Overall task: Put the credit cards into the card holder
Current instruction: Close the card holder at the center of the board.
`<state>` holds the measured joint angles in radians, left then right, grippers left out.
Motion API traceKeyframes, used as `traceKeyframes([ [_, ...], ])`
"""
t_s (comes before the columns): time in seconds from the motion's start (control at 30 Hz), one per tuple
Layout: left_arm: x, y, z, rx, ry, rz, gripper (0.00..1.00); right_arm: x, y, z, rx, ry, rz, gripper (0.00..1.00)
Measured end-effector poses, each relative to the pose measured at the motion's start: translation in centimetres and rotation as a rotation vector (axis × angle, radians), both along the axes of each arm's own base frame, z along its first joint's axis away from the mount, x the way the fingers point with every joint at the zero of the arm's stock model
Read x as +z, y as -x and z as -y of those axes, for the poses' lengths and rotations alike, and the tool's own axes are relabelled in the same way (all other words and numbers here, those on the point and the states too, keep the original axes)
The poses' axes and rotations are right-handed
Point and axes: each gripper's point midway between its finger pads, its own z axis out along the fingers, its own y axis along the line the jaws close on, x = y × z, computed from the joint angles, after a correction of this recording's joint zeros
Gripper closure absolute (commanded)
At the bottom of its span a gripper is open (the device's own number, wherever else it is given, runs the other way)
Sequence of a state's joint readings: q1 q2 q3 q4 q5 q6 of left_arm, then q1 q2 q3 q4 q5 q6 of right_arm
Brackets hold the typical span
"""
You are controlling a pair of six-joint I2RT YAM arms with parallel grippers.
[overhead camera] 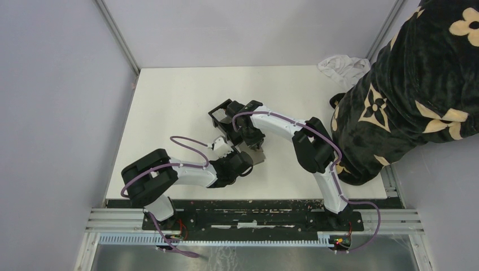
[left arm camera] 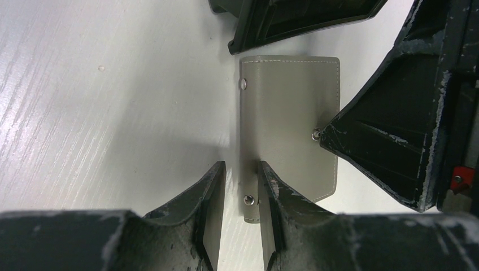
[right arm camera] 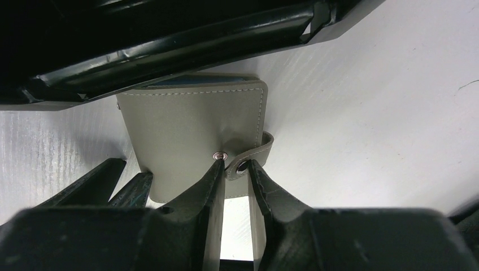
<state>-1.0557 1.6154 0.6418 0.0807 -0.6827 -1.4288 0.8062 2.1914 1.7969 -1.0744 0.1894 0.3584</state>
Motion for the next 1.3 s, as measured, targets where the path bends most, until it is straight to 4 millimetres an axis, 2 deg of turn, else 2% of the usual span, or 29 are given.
traceKeyframes([
  [0.37, -0.02, -0.12, 0.20, -0.006, -0.006, 0.002, 0.64, 0.03, 0.18, -0.20, 0.015, 0.008, 0.007, 0.80],
  [0.83, -0.02, -0.11, 0.21, -0.011, -0.010, 0.003, 0.64, 0.04, 0.45, -0.52, 0.027, 0.011, 0.012, 0.74],
  [1.3, -0.02, -0.11, 0.21, -0.011, -0.010, 0.003, 0.64, 0.28, 0.32, -0.80, 0.029, 0.004, 0.019, 0.74],
])
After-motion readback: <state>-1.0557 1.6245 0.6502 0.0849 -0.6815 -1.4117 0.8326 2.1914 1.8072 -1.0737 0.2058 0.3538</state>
